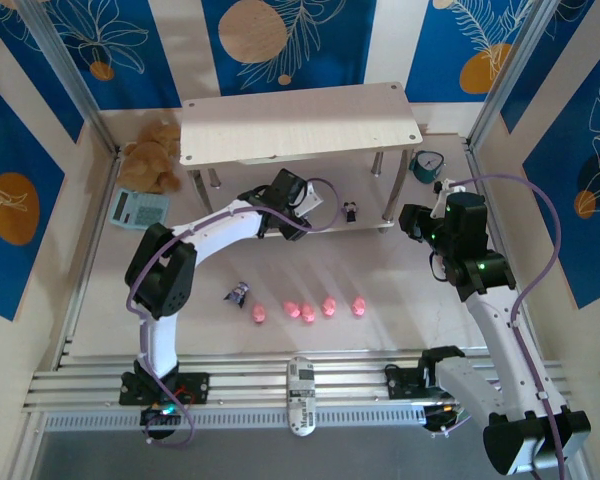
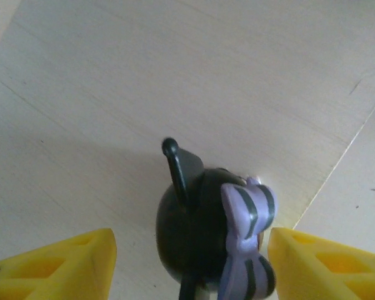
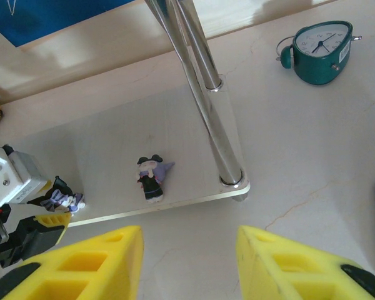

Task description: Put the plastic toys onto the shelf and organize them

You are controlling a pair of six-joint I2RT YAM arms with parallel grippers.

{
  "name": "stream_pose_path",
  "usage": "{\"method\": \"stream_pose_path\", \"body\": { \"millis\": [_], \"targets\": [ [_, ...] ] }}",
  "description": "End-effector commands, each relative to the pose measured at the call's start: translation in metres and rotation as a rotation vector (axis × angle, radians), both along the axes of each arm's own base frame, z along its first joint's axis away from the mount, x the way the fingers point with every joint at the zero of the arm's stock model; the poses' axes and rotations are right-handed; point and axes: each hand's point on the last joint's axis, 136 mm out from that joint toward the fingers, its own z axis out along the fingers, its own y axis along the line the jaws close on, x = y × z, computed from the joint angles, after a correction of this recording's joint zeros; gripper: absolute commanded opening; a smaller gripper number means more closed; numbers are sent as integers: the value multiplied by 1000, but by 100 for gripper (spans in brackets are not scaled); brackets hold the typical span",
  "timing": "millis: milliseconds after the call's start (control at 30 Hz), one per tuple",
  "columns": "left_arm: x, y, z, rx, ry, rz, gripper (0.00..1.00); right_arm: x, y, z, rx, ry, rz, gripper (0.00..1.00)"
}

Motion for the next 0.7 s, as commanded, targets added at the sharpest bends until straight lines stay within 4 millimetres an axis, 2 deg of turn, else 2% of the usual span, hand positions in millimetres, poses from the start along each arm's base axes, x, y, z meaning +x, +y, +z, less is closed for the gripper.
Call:
{"method": "stream_pose_path", "body": {
  "millis": [0, 667],
  "targets": [
    [-3, 3, -4, -8, 21, -9, 66, -1, -1, -1, -3, -1, 1, 44],
    [4, 23, -21, 66, 21, 18, 66, -2, -1, -4, -3, 8, 1, 44]
  ]
}}
